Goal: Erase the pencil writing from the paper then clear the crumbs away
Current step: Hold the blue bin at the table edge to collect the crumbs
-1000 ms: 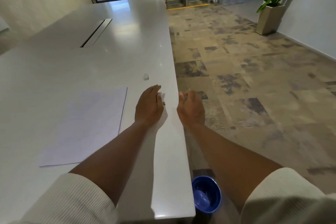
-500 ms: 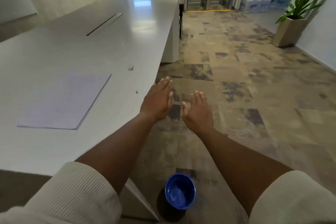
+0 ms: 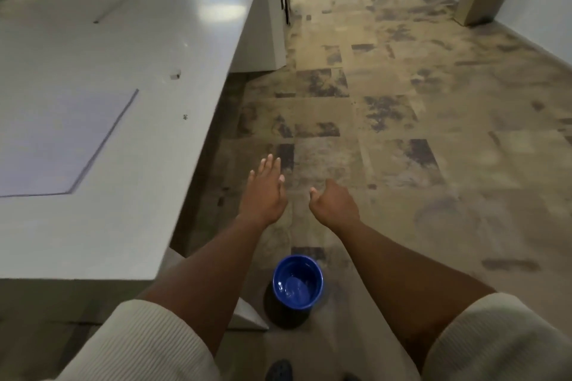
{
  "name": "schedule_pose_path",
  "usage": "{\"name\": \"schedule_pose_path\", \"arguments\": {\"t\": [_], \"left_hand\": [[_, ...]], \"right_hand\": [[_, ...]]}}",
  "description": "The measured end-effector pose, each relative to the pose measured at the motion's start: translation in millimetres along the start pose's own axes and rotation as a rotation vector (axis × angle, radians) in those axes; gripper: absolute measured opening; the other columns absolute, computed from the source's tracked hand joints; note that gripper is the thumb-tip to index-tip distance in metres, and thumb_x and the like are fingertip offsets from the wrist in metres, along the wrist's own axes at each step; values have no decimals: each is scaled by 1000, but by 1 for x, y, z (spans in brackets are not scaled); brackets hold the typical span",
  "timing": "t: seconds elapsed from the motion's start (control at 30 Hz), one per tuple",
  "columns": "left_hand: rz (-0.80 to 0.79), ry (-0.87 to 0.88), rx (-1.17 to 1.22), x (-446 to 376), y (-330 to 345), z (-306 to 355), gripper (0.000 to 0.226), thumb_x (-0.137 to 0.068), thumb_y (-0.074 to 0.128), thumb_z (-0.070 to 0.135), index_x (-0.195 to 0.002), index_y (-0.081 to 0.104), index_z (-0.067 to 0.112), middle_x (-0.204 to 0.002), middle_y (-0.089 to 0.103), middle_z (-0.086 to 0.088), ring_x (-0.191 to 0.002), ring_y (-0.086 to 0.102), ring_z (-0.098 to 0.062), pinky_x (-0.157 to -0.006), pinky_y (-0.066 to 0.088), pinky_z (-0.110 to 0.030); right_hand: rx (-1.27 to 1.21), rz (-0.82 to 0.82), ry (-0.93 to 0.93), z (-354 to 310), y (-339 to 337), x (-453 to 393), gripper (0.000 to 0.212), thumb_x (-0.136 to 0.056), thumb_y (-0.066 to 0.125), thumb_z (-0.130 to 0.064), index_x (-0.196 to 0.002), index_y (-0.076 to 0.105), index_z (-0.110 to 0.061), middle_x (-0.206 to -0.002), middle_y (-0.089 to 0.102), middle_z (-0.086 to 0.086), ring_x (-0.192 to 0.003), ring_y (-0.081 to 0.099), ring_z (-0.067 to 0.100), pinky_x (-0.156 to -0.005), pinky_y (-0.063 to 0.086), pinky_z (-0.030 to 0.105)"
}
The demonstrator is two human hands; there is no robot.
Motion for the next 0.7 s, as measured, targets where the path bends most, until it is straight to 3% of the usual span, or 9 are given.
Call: {"name": "schedule_pose_path", "arguments": {"t": [0.1,0.2,0.33,0.43,0.5,0.63,0.7], "left_hand": [[1,-110,190,8,51,-26,52,-113,30,23,-163,23,12,-170,23,-8,-157,18,-21,-125,17,-37],[3,-239,307,13,108,-58,47,-112,36,19,-158,38,11,-161,41,-12,-147,38,-26,-116,30,-32],[-65,-430,443,13,198,-104,44,-110,40,19,-153,48,16,-152,52,-9,-124,56,-18,-99,39,-29],[-88,-511,526,16,262,-137,42,-109,42,17,-151,50,19,-146,57,-1,-98,59,-5,-83,47,-22],[-103,-567,550,18,307,-159,43,-109,43,15,-151,49,21,-144,57,2,-78,51,4,-64,39,-13],[-126,-663,516,20,368,-195,42,-107,44,14,-147,53,22,-144,59,-1,-79,49,3,-62,33,-16],[-128,-670,500,22,401,-213,41,-106,45,15,-146,55,22,-142,60,-1,-85,50,-1,-63,33,-17]], "right_hand": [[-98,-41,110,40,46,-8,53,-96,48,-41,-136,47,-7,-128,58,16,-112,58,31,-83,43,33],[-213,-82,191,79,97,-18,54,-96,50,-37,-139,45,-4,-132,56,18,-114,58,32,-90,46,34],[-293,-100,297,137,168,-35,53,-96,51,-34,-139,46,-4,-136,53,18,-117,56,33,-91,45,34],[-319,-122,346,175,216,-47,54,-96,51,-35,-141,45,-6,-139,52,18,-118,56,33,-91,46,34],[-328,-132,357,199,250,-56,54,-96,51,-34,-142,44,-5,-140,51,17,-117,56,32,-87,44,32],[-271,-134,354,237,302,-71,45,-97,48,-32,-132,51,-3,-131,57,16,-98,54,25,-78,39,28],[-262,-157,357,259,335,-79,48,-97,47,-33,-135,49,-4,-130,57,15,-101,56,25,-78,38,28]]}}
Point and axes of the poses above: each hand's wrist, its own x-axis away from the middle knuckle, its own y-axis out of the palm, z = x × y, the point moved 4 cm from there along -x, towards the middle knuckle
